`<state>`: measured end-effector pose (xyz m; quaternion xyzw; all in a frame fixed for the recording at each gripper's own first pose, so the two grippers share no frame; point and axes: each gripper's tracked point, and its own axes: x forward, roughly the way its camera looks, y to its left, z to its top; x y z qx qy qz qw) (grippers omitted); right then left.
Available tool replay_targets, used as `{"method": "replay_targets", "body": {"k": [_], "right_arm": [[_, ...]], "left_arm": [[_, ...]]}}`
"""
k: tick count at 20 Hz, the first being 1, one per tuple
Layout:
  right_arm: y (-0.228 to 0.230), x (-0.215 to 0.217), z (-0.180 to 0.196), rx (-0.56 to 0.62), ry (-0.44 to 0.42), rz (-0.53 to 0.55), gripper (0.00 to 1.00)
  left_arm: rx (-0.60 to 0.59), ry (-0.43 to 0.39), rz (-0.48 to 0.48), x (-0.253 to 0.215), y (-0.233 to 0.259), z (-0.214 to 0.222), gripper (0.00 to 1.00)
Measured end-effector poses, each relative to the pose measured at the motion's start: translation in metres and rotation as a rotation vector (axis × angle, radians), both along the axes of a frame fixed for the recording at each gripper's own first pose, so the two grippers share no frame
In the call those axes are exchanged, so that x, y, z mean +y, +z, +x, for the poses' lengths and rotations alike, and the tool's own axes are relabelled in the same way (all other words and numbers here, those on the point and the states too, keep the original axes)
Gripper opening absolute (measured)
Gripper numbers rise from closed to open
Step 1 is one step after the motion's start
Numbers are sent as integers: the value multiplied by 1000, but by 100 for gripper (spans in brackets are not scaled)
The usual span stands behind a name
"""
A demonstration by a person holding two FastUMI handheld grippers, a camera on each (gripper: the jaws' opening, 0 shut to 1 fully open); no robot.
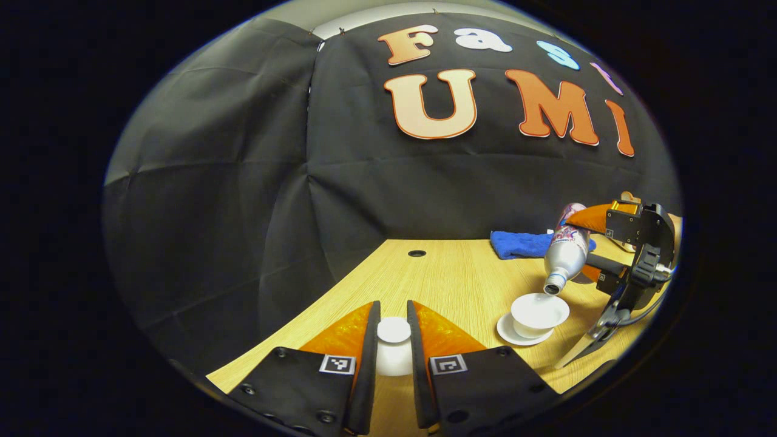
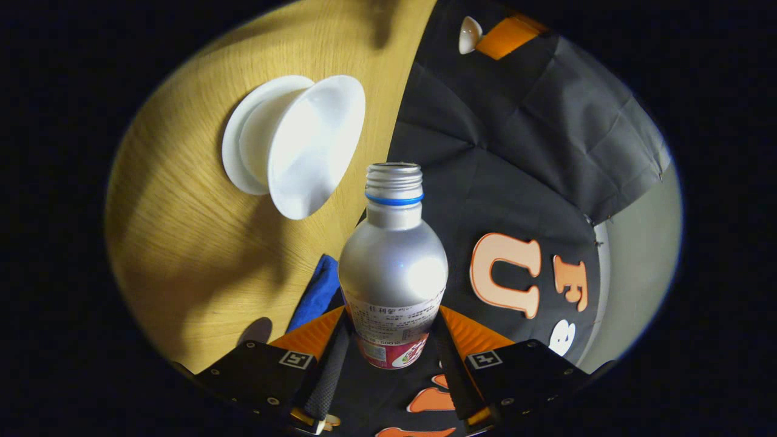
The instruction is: Open the teacup lid with one hand, grasp the water bottle and pour water into the teacup with the other hand; after pouring, place the water bottle on the coaster and then close the teacup lid.
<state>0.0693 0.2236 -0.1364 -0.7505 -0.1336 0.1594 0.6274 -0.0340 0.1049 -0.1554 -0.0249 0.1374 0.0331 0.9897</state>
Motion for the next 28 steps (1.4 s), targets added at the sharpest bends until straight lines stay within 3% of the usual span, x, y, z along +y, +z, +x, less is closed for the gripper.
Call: {"method": "replay_targets", "body": {"k": [2, 6, 12, 17, 18, 21, 28], "right_arm": [[-10, -7, -1, 93, -26, 95, 77], [-11, -16, 1, 278, -89, 343, 77], [3, -46, 6, 456, -172, 664, 78], [2, -73, 9, 582, -244, 865, 78], [5, -79, 12, 615, -260, 914, 77], [12, -93, 20, 668, -292, 1033, 78], [24, -110, 33, 739, -337, 1220, 78]], "left_arm": [[-6, -6, -6, -2, 2, 0, 31], [-31, -30, -20, -15, 13, 6, 31], [-63, -110, -52, -54, 32, 20, 31], [-60, -183, -60, -95, 37, 32, 31], [-60, -197, -60, -103, 38, 34, 26], [-56, -242, -59, -130, 37, 38, 30], [-21, -313, -64, -174, 23, 48, 31]]}}
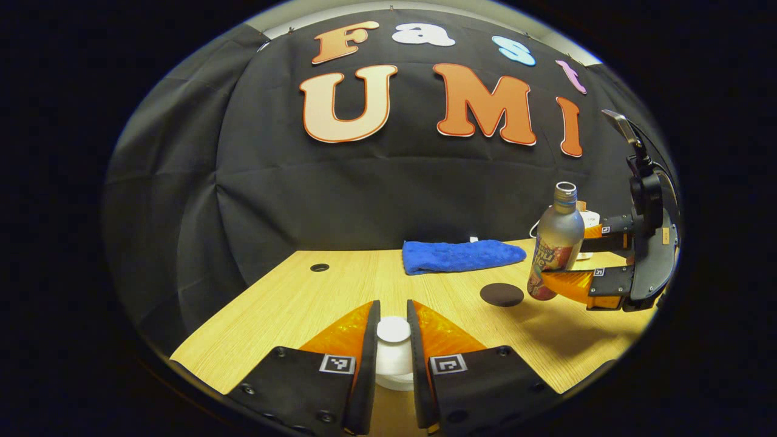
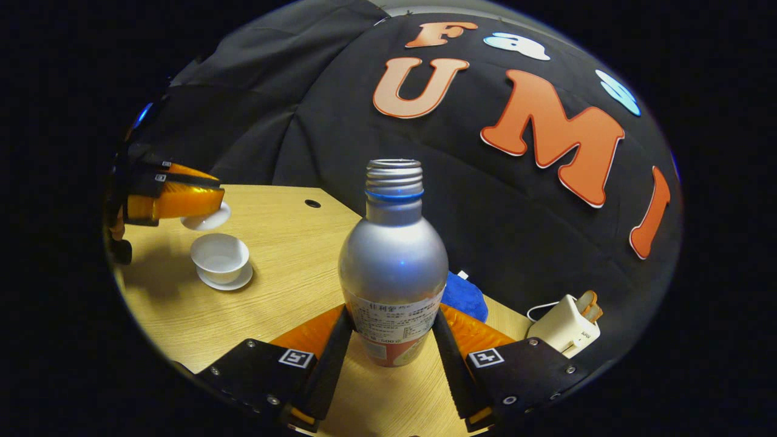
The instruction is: Open the teacup lid with one hand, grasp the water bottle and pour water into the teacup with the other hand; after pouring, place the water bottle on the coaster and then close the teacup lid.
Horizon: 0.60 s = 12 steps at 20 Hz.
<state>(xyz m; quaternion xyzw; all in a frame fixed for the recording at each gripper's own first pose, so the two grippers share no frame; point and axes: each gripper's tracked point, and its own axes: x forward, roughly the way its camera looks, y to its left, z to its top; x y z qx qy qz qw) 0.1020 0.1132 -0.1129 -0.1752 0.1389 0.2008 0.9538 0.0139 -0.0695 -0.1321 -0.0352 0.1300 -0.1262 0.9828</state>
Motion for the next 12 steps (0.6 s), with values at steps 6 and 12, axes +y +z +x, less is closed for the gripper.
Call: {"method": "replay_targets", "body": {"k": [6, 12], "right_arm": [[-6, -16, 6, 35, -43, 132, 78], [-1, -16, 20, 19, -57, 229, 78]], "left_arm": [[33, -30, 2, -18, -17, 1, 31], [68, -40, 14, -26, -37, 4, 31]]}}
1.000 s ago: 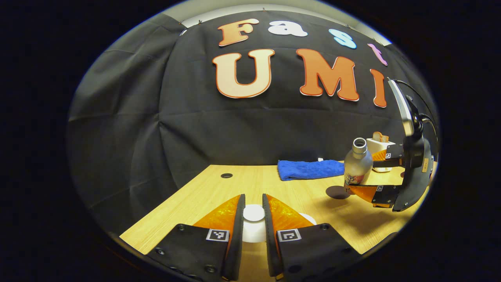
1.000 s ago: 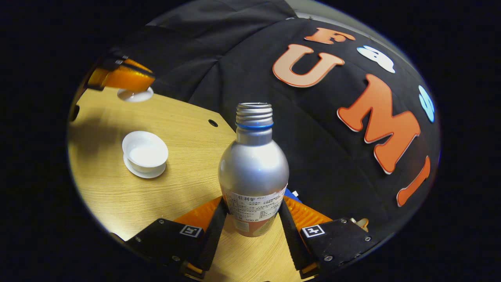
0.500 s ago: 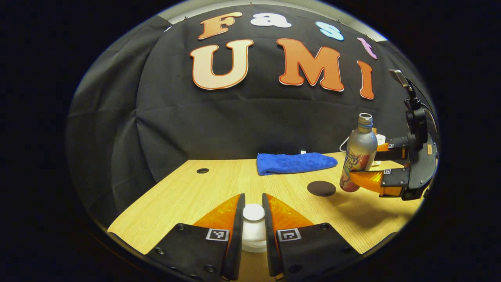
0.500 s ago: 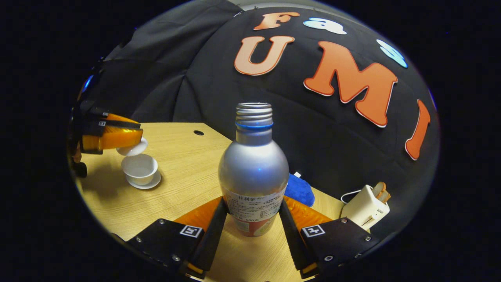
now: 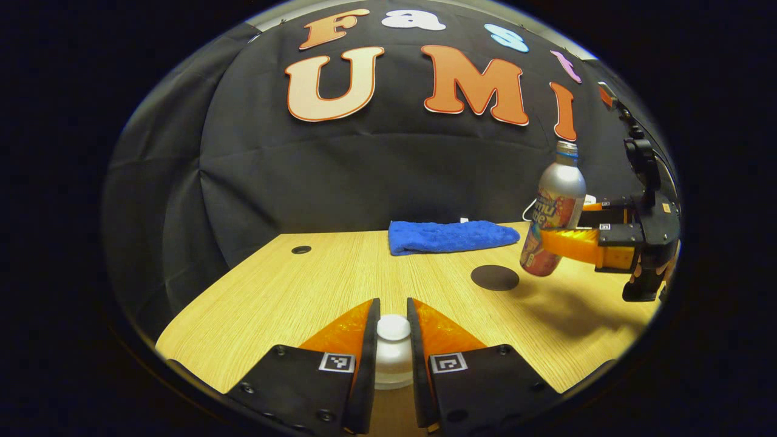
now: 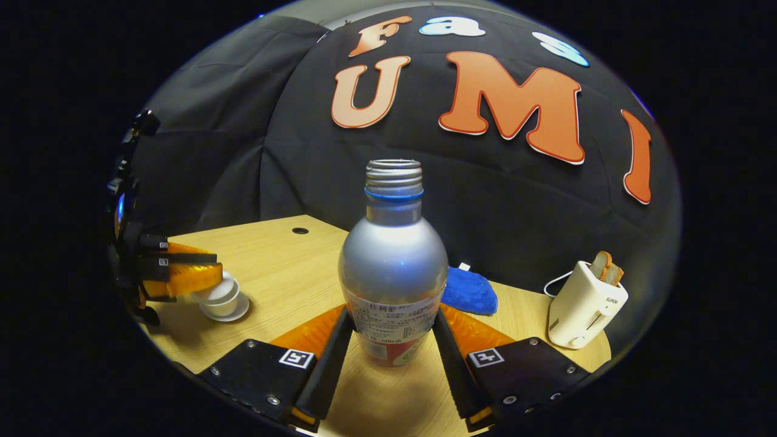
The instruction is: Open the teacup lid with one hand, grasp the water bottle and pour water into the teacup with the other hand; after pouring, place the water bottle on the coaster and then close the teacup lid.
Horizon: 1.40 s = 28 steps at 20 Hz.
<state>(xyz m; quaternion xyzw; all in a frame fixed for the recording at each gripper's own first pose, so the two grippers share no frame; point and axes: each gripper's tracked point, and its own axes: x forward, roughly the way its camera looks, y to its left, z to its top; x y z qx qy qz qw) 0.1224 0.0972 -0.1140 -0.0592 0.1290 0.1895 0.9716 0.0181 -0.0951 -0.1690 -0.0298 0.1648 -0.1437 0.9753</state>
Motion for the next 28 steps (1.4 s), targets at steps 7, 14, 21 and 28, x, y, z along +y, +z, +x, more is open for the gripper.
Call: {"method": "replay_targets", "body": {"k": [7, 14, 21, 28], "right_arm": [[-10, 4, 37, -3, -46, 88, 77], [-32, 11, 68, 52, -74, 145, 77], [-64, 14, 83, 145, -101, 128, 77], [-71, 12, 91, 169, -141, 87, 77]], "left_arm": [[12, 2, 1, -2, -5, 3, 31], [32, 18, -10, 2, -9, 4, 31], [39, 17, -4, 1, -10, 3, 31], [-3, 31, -12, 2, 7, 3, 63]]}}
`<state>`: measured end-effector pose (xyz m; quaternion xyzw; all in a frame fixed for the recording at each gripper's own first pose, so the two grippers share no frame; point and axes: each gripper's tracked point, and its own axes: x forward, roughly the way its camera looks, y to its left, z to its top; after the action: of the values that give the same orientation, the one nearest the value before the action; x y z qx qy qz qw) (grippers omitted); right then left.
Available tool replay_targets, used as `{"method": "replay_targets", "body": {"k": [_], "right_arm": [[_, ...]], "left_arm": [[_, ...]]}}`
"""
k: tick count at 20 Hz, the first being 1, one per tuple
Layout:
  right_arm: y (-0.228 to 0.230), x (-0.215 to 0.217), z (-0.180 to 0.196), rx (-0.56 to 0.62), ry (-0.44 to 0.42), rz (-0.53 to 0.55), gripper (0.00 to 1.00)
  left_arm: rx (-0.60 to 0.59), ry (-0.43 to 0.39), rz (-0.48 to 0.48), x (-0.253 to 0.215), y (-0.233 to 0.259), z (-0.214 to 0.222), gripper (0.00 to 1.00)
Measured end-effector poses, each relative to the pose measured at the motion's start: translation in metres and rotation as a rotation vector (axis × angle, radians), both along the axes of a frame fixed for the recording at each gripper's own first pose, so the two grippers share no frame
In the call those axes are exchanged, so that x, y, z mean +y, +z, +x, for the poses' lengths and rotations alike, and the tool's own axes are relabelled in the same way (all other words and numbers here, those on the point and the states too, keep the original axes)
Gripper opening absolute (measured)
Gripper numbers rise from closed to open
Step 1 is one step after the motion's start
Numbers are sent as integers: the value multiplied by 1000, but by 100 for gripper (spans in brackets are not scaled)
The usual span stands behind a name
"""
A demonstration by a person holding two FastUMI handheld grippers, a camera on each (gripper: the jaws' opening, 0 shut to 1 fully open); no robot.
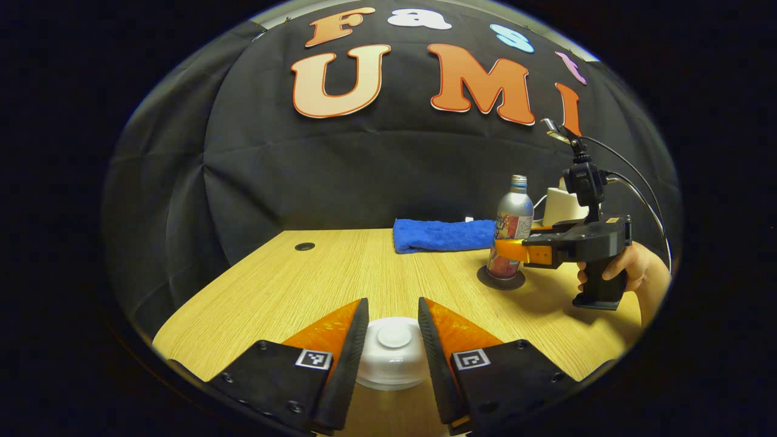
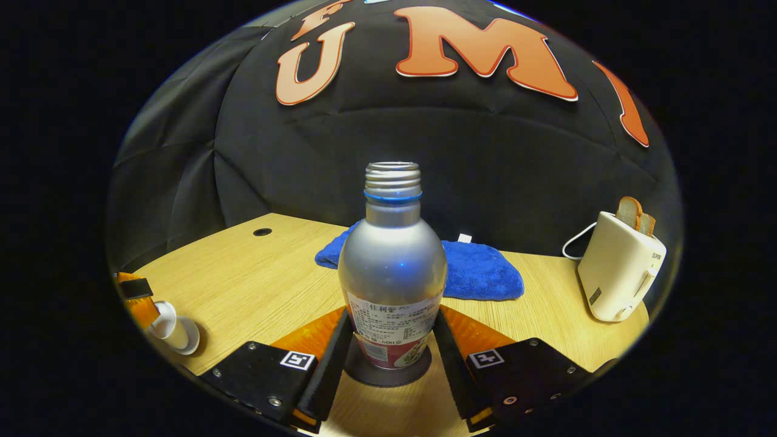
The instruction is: Open the teacup lid with one hand, grasp the water bottle and pour water into the teacup with the other hand; after pouring, place the water bottle on the coaster and then close the teacup lid.
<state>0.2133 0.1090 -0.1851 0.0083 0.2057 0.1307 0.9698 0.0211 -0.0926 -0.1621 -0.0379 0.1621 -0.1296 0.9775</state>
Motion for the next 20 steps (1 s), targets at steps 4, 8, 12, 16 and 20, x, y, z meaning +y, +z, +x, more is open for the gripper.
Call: {"method": "replay_targets", "body": {"k": [4, 8, 12, 16, 20], "right_arm": [[-2, -4, -1, 25, -23, 13, 80], [11, -9, -8, 35, -21, 35, 87], [31, -19, -33, 15, -19, 32, 95], [60, -33, -64, -72, -38, 10, 95], [93, -39, -95, -181, -48, -15, 95]], "left_arm": [[-37, 9, -8, 0, 13, 1, 67], [-77, 31, -15, 1, 30, 1, 81], [-107, 65, -26, 4, 47, 3, 79], [-146, 80, -34, 4, 71, 4, 78], [-182, 90, -43, -2, 93, 0, 89]]}}
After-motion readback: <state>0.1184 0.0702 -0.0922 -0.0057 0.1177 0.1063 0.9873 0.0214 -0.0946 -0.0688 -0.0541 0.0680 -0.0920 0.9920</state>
